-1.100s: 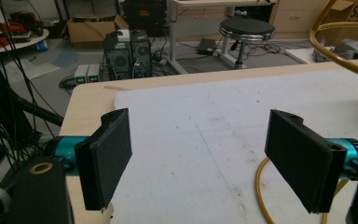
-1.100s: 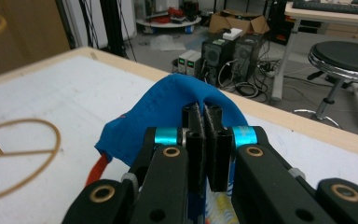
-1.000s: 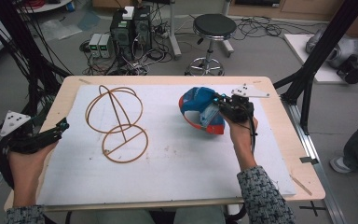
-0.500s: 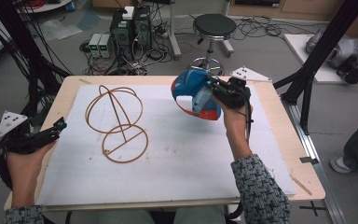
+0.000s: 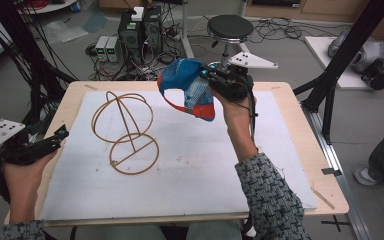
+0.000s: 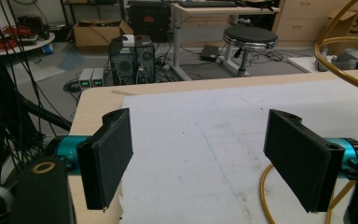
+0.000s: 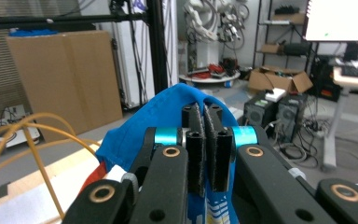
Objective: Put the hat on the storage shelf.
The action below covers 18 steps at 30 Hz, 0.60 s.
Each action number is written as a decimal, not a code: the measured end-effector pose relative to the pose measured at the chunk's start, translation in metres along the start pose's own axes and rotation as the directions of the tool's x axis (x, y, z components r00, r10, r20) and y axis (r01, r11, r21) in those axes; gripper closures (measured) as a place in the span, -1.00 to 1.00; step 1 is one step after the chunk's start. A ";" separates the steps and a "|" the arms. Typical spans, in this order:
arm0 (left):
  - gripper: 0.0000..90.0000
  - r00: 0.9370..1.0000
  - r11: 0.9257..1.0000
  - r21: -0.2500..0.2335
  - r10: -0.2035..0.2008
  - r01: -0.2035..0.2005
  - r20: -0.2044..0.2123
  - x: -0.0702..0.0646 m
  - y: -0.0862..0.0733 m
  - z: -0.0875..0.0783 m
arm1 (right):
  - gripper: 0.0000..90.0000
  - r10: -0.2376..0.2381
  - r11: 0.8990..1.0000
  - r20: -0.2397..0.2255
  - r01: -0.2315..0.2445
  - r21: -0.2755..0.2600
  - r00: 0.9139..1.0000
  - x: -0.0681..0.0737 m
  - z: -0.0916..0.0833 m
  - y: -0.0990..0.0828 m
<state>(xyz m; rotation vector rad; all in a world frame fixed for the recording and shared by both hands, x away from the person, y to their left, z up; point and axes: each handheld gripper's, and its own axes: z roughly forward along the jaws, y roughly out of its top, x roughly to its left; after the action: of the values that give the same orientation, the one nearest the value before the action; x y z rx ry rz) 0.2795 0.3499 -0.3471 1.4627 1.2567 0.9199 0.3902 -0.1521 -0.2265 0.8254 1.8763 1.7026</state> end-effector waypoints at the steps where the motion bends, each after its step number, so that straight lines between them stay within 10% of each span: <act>1: -0.47 1.000 1.000 -0.002 -0.001 0.001 -0.002 0.000 0.000 0.000 | 0.96 -0.001 1.000 -0.007 0.001 -0.005 1.000 0.002 0.002 0.002; 18: -0.47 1.000 1.000 -0.012 -0.015 0.015 -0.005 0.004 0.001 -0.004 | 0.96 -0.013 0.999 -0.164 0.007 -0.035 0.986 0.052 0.030 0.028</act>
<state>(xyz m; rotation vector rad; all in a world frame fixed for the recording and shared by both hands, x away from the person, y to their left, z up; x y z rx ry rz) 0.2770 0.3547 -0.3453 1.4402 1.2625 0.9202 0.3774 -0.0926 -0.1993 0.6794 1.9478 1.8408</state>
